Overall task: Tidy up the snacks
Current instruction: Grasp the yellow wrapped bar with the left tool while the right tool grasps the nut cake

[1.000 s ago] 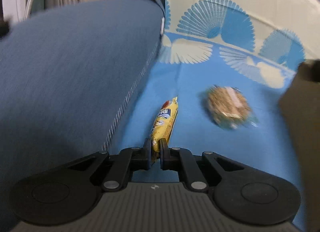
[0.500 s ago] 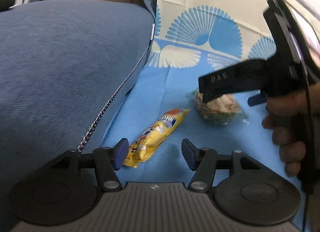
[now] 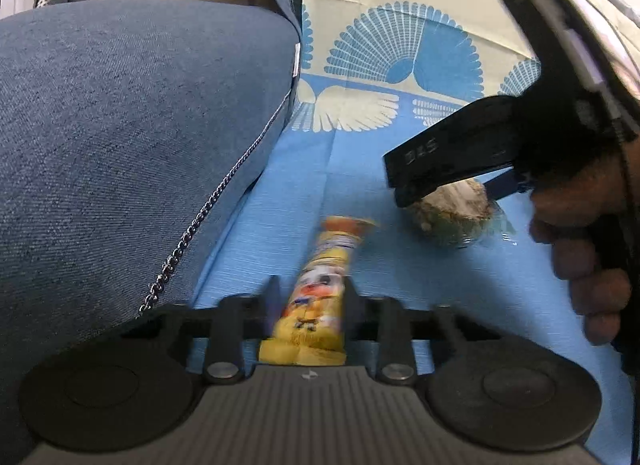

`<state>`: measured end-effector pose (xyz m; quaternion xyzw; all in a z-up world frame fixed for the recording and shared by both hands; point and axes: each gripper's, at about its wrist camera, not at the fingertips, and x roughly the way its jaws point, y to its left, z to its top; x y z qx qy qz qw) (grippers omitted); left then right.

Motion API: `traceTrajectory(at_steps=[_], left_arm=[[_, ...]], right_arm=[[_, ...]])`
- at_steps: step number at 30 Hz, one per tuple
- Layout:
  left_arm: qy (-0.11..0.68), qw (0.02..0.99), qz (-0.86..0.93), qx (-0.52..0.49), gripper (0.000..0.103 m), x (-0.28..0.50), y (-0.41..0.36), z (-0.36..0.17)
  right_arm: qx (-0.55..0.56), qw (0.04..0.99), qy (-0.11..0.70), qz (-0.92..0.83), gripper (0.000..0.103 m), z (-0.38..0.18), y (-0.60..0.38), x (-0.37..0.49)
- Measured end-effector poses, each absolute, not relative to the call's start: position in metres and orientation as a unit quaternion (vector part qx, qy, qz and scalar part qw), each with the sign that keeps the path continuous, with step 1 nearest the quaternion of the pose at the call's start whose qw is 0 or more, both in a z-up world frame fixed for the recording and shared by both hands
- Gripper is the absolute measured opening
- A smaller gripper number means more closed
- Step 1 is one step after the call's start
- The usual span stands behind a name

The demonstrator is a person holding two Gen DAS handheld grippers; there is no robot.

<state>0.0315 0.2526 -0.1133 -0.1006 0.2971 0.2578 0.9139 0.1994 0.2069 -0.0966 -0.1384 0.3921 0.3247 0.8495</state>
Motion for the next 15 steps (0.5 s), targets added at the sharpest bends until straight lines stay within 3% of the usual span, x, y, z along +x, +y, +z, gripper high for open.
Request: traceTrajectory(at_steps=[15], left_arm=[[0.325,0.906,0.195,-0.189,0.019,-0.007,0.251,-0.088]], right_arm=[[-0.081,0.856,0.366,0.357,0.081,-0.022,0.084,0.098]])
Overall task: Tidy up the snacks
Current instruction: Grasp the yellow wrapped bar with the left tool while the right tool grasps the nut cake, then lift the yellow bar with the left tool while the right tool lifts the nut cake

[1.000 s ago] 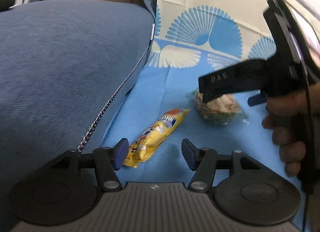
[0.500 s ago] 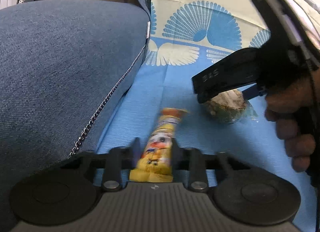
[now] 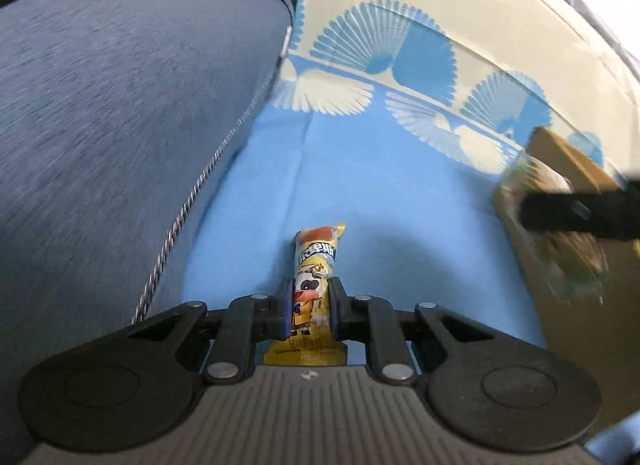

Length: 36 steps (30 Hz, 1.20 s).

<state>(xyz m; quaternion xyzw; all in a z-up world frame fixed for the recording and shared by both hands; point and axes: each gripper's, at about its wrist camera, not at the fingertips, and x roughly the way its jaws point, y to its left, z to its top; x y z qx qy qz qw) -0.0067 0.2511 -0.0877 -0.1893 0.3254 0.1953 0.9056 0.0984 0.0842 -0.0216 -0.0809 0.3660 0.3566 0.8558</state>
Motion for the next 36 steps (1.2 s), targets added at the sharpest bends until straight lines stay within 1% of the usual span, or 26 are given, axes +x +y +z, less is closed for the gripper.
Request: traceTrajectory(at_steps=[4,7,10,15,19,22,30,36], left_arm=[[0.349,0.896,0.167,-0.219,0.019,-0.023,0.246,-0.081],[0.383,0.883,0.134,-0.235,0.019,-0.03,0.238,-0.082],[0.409,0.876,0.115,-0.228,0.019,-0.038,0.227,-0.081],[0.46,0.854,0.084,-0.228,0.019,-0.047,0.213,-0.087],[0.469,0.854,0.082,-0.211,0.019,-0.047,0.204,-0.088],[0.473,0.856,0.084,-0.192,0.023,-0.042,0.199,-0.087],[0.475,0.862,0.086,-0.157,0.026,-0.038,0.189,-0.088],[0.473,0.862,0.084,-0.162,0.029,-0.037,0.189,-0.089]], right_arm=[[-0.067,0.849,0.361,0.379,0.081,-0.007,0.051,0.056],[-0.073,0.844,0.353,0.396,0.081,-0.004,0.034,0.025],[-0.081,0.838,0.356,0.405,0.081,-0.014,0.019,-0.001],[-0.074,0.828,0.386,0.4,0.081,-0.053,0.0,-0.023],[-0.095,0.821,0.403,0.393,0.081,-0.071,0.002,-0.024],[-0.112,0.821,0.399,0.392,0.081,-0.076,0.002,-0.028],[-0.103,0.819,0.411,0.388,0.082,-0.082,0.003,-0.023],[-0.105,0.816,0.414,0.389,0.083,-0.085,0.004,-0.021]])
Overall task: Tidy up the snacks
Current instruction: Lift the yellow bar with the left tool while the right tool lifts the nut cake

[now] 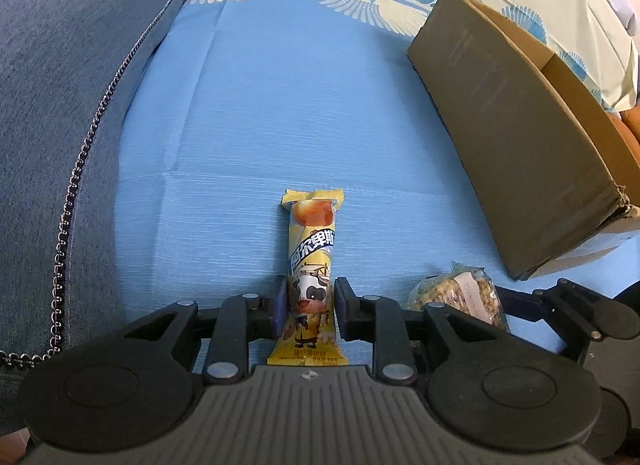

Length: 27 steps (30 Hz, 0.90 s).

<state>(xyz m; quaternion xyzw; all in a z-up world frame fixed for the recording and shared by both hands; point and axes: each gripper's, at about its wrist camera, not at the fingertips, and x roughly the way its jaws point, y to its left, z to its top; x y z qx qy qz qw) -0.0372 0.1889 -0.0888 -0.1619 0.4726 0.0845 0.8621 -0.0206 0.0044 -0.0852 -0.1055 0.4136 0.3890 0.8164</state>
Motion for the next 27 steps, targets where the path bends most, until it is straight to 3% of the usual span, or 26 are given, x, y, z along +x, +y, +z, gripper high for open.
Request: traceTrajectory(at_steps=[10,18,23,27], left_arm=[[0.458,0.869,0.085,-0.165,0.046,-0.041,0.19,-0.086],[0.457,0.871,0.086,-0.159,0.045,-0.041,0.187,-0.087],[0.46,0.874,0.088,-0.134,0.038,-0.039,0.18,-0.087],[0.461,0.875,0.092,-0.116,0.018,-0.037,0.174,-0.088]], right_arm=[[-0.117,0.813,0.415,0.391,0.085,-0.086,0.004,-0.023],[-0.132,0.812,0.412,0.392,0.086,-0.087,0.005,-0.027],[-0.143,0.813,0.406,0.391,0.086,-0.088,0.007,-0.03],[-0.15,0.816,0.397,0.392,0.082,-0.088,0.007,-0.033]])
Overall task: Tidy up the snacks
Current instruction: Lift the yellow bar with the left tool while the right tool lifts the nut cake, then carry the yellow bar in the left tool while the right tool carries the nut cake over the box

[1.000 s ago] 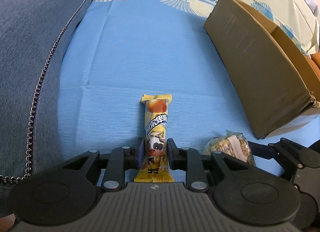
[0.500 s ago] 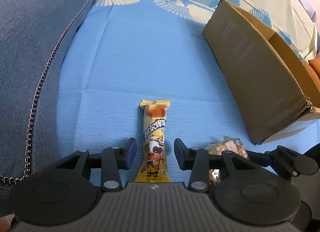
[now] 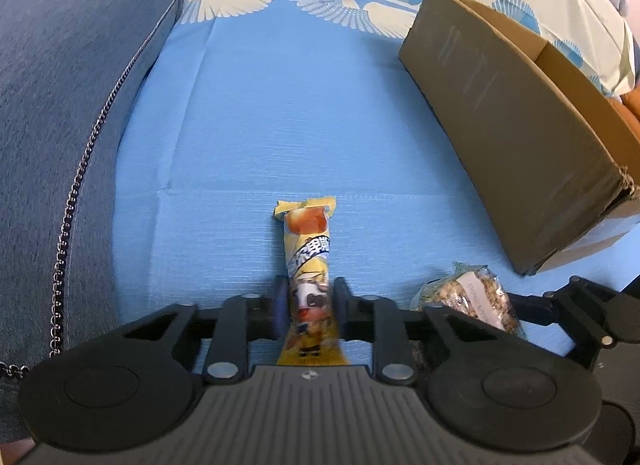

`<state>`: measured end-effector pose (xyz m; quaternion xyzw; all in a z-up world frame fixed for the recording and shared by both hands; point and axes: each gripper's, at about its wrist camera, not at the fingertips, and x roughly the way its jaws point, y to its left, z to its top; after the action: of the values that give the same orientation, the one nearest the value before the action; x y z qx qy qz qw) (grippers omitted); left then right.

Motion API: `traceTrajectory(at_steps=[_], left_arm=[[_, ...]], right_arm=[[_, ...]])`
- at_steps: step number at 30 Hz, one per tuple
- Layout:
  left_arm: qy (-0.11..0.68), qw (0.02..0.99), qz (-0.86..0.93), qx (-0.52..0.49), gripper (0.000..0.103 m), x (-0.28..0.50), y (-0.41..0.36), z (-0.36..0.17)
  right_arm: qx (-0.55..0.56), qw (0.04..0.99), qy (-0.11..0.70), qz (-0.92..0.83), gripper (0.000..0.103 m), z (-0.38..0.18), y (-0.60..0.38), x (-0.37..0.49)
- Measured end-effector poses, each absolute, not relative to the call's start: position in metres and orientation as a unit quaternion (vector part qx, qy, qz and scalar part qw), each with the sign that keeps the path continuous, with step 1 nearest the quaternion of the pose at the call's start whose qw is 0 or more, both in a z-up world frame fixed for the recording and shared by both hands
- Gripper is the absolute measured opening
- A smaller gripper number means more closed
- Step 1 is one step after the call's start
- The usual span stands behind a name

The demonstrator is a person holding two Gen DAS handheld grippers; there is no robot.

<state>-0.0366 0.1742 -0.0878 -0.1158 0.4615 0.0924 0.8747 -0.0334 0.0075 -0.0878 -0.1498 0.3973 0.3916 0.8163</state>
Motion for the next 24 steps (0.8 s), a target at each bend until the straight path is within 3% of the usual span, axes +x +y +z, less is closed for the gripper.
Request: traceTrajectory(at_steps=[14,24], left_arm=[[0.374,0.915,0.052,-0.144,0.016,-0.06,0.178,-0.065],[0.331,0.925,0.011,-0.186,0.016,-0.076,0.186,-0.05]], right_arm=[[-0.15,0.843,0.34,0.389,0.082,-0.07,-0.004,-0.049],[-0.092,0.886,0.259,0.374,0.082,0.002,-0.032,-0.052]])
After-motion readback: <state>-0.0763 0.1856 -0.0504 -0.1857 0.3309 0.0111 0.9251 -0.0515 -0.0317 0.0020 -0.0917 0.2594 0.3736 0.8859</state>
